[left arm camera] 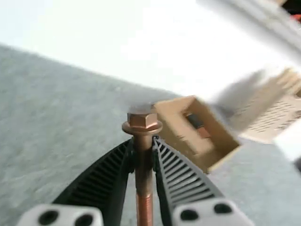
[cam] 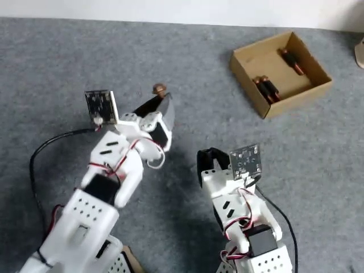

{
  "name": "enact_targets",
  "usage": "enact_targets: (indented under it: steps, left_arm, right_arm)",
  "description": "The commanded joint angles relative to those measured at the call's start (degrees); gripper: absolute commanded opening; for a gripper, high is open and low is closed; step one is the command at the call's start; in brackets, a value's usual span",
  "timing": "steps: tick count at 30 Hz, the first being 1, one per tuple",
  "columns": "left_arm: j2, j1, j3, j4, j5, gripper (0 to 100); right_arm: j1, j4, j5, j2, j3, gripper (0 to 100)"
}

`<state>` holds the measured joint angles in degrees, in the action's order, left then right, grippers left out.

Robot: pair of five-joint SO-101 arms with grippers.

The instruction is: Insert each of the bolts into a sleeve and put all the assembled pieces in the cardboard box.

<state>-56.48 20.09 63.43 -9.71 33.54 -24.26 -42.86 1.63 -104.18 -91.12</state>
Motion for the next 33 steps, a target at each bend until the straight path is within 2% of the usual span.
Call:
enact_targets:
  steps: [1, 5, 13, 25, 27, 33]
  left_arm:
    - [-7.5, 4.4, 1.2, 1.8, 0.4, 0]
    - [-12.1, 8.0, 4.6, 1.9, 0.5, 0]
    - [-13.0, 8.1, 6.7, 3.1, 0.5, 0]
    - [-12.9, 8.0, 9.5, 3.2, 0.0, 0]
    - [-12.9, 8.1, 9.5, 3.3, -1.8, 0]
    - [-12.8, 8.5, 13.1, 9.8, -6.9, 0]
  right_arm:
    - [-2.1, 1.8, -0.4, -1.2, -0.9, 0.5]
    - [-6.0, 6.6, -0.4, -1.2, -1.8, 0.5]
    - [-8.0, 20.8, -0.8, -1.2, -10.6, 0.5]
    - [-8.3, 21.8, -0.4, -1.2, -11.3, 0.5]
    - [-8.3, 21.8, -0.4, -1.2, -11.3, 0.5]
    - [-8.4, 21.7, -0.4, -1.2, -11.3, 0.5]
